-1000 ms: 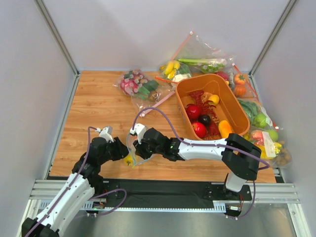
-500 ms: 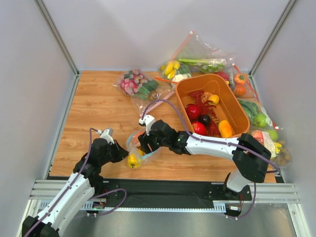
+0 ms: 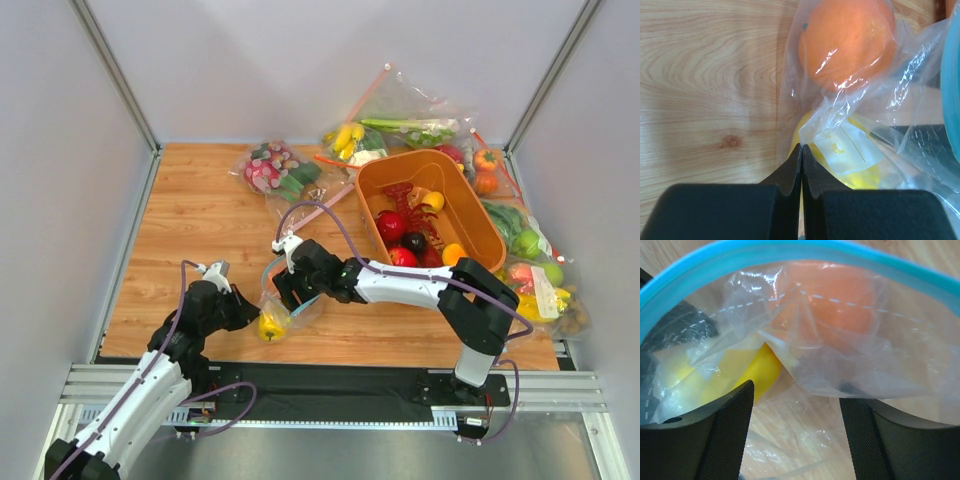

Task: Open the zip-top bag and remove the fake food

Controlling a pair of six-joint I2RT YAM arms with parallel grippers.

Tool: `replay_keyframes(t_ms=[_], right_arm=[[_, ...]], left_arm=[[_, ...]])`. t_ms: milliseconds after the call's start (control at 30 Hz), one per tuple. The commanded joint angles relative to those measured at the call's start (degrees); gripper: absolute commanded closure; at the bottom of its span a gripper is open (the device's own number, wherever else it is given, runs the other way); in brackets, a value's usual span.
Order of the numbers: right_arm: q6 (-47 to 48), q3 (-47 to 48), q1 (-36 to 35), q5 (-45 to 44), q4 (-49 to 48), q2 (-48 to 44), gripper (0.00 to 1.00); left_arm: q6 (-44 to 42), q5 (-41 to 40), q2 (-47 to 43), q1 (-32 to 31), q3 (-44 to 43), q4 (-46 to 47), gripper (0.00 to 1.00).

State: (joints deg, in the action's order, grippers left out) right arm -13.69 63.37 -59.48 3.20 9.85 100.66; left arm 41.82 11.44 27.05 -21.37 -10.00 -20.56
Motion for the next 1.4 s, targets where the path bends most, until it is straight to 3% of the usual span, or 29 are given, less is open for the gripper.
replay_keyframes(t_ms=[0, 300, 567, 1033, 1367], right_arm=[[0.07, 2.02, -0.72, 2.42, 2.72, 0.94, 0.30], [0.25, -0.27, -0.98, 14.37, 2.20, -1.87, 0.26], [0.86, -1.32, -3.79, 16.66, -2.19, -1.79, 0.22], [-0.19, -1.15, -6.78, 11.13, -9.32, 1.55, 0.18], [-5.64, -3.17, -9.07, 0.94, -13.01, 3.40, 0.14]], left_arm=[[-0.95, -0.89, -0.33, -0.17, 0.51, -1.15, 1.00], [0.10, -3.00, 1.51, -0.26, 0.51, 2.18, 1.00], [0.28, -2.13, 5.91, -0.17, -0.37, 7.37, 1.00], [1.59, -0.55, 6.36, -0.26, -0.29, 9.75, 1.00], [3.00, -0.63, 3.27, -0.26, 0.60, 8.69, 1.00]])
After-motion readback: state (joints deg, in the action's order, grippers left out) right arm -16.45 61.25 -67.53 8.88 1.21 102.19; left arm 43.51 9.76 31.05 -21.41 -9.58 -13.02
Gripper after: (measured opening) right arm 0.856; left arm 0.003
